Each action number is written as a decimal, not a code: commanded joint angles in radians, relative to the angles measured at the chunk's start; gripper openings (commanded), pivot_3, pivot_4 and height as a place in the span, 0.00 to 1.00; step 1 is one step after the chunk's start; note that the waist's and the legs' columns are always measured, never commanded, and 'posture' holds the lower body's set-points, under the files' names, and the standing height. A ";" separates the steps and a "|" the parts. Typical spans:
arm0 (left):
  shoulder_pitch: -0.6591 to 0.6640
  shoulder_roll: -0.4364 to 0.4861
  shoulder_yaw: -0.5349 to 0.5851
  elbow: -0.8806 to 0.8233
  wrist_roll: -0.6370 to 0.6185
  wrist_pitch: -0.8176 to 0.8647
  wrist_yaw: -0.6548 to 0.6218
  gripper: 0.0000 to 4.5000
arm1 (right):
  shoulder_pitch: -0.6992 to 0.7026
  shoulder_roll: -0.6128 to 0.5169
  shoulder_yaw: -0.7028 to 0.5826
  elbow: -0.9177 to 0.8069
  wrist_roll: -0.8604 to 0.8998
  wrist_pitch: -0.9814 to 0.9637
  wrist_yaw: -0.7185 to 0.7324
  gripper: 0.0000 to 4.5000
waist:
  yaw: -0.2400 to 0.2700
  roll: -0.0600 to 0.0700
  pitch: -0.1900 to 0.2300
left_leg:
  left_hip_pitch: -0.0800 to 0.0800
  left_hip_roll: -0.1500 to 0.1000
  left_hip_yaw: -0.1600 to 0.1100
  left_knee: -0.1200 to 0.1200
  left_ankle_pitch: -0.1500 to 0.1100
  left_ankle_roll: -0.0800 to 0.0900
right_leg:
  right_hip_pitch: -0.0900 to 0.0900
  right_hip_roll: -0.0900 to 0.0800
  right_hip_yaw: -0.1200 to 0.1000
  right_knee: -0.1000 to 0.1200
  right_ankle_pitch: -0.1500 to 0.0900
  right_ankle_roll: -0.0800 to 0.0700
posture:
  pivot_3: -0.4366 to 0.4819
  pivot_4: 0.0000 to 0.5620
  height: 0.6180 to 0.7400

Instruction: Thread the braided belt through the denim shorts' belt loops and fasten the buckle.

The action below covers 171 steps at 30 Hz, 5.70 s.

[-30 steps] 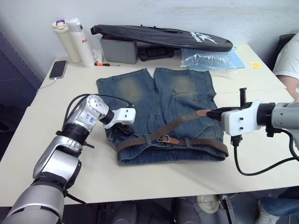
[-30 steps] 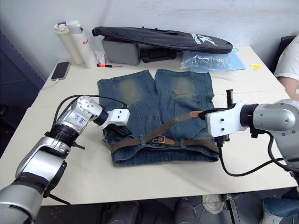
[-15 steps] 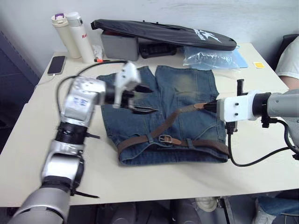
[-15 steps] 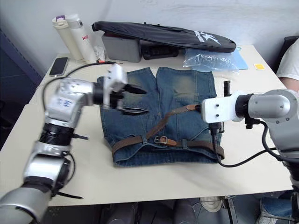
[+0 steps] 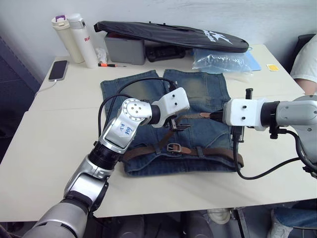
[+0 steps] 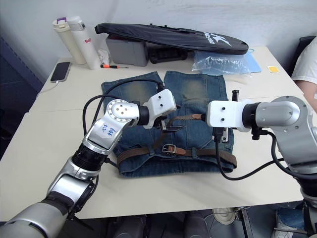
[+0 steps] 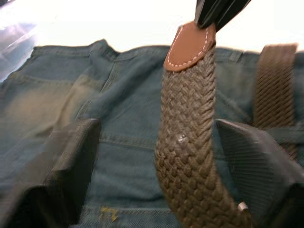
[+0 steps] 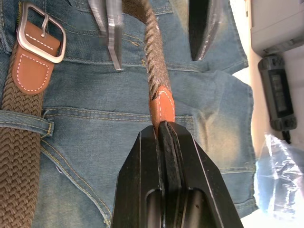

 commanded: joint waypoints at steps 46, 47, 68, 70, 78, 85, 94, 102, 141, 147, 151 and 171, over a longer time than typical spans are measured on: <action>0.230 0.286 0.282 -0.083 -0.383 0.412 -0.095 0.00 | 0.401 0.075 -0.201 -0.353 0.401 0.467 -0.210 0.98 | -0.024 0.004 0.005 | -0.006 -0.028 -0.057 -0.001 0.011 0.004 | 0.030 -0.032 -0.057 -0.006 -0.008 0.011 | 0.48 0.27 1.00; 0.244 0.310 0.272 -0.091 -0.376 0.389 -0.110 0.00 | 0.397 0.062 -0.189 -0.352 0.394 0.456 -0.203 0.98 | -0.019 0.004 0.005 | -0.007 -0.028 -0.057 -0.001 0.012 0.003 | 0.029 -0.032 -0.056 -0.006 -0.008 0.010 | 0.48 0.27 1.00; 0.305 0.339 0.231 -0.129 -0.356 0.270 -0.084 0.00 | 0.368 0.139 0.170 -0.247 -0.071 0.057 -0.292 0.98 | -0.001 0.004 0.005 | -0.014 -0.024 -0.050 -0.002 0.013 0.000 | 0.017 -0.027 -0.050 -0.004 -0.006 0.008 | 0.48 0.27 1.00; 0.295 0.334 0.227 -0.126 -0.358 0.267 -0.087 0.00 | 0.354 0.167 0.197 -0.227 -0.097 0.053 -0.302 0.98 | -0.001 0.005 0.005 | -0.014 -0.023 -0.050 -0.002 0.013 0.000 | 0.017 -0.027 -0.050 -0.004 -0.006 0.007 | 0.48 0.27 1.00; 0.256 0.365 0.214 -0.083 -0.336 0.229 -0.116 0.00 | 0.320 0.233 0.271 -0.128 -0.249 0.013 -0.353 0.98 | -0.001 0.005 0.005 | -0.014 -0.023 -0.050 -0.003 0.013 0.000 | 0.017 -0.026 -0.049 -0.004 -0.006 0.007 | 0.48 0.27 1.00; 0.257 0.372 0.212 -0.073 -0.333 0.214 -0.119 0.00 | 0.319 0.289 0.183 -0.144 -0.188 0.110 -0.360 0.61 | -0.001 0.005 0.004 | -0.013 -0.022 -0.049 -0.002 0.014 -0.001 | 0.017 -0.026 -0.049 -0.002 -0.006 0.007 | 0.48 0.27 1.00; 0.257 0.358 0.207 -0.067 -0.333 0.210 -0.111 0.00 | 0.332 0.305 0.103 -0.224 -0.037 0.249 -0.288 0.01 | -0.001 0.005 0.004 | -0.013 -0.022 -0.049 -0.002 0.014 -0.001 | 0.016 -0.025 -0.049 -0.002 -0.006 0.006 | 0.48 0.27 1.00; 0.248 0.347 0.196 -0.055 -0.326 0.197 -0.110 0.00 | 0.317 0.259 0.148 -0.179 -0.069 0.203 -0.286 0.01 | -0.001 0.005 0.004 | -0.013 -0.022 -0.049 -0.002 0.014 -0.001 | 0.016 -0.025 -0.049 -0.003 -0.006 0.006 | 0.48 0.27 1.00; 0.152 0.072 0.120 -0.033 -0.294 0.351 0.105 0.00 | 0.254 0.629 -0.030 -0.287 0.172 0.656 -0.656 0.01 | -0.002 0.006 0.004 | -0.013 -0.022 -0.047 -0.003 0.014 -0.001 | 0.013 -0.025 -0.045 0.000 -0.005 0.006 | 0.48 0.27 1.00; 0.120 0.018 0.132 -0.010 -0.299 0.347 0.134 0.00 | 0.264 0.565 0.032 -0.297 0.157 0.635 -0.636 0.01 | -0.002 0.006 0.004 | -0.013 -0.022 -0.046 -0.003 0.014 -0.001 | 0.013 -0.025 -0.044 0.000 -0.005 0.006 | 0.48 0.27 1.00; 0.104 0.002 0.128 0.008 -0.298 0.333 0.133 0.00 | 0.263 0.479 0.111 -0.302 0.122 0.597 -0.606 0.01 | -0.003 0.006 0.004 | -0.013 -0.022 -0.046 -0.003 0.014 -0.001 | 0.013 -0.025 -0.044 0.000 -0.006 0.006 | 0.48 0.27 1.00; 0.084 -0.013 0.030 0.054 -0.251 0.242 0.055 0.00 | 0.265 0.151 -0.061 -0.399 0.301 0.535 -0.293 0.99 | 0.001 0.004 0.005 | -0.013 -0.022 -0.042 -0.003 0.013 0.000 | 0.013 -0.024 -0.041 -0.003 -0.005 0.007 | 0.48 0.27 1.00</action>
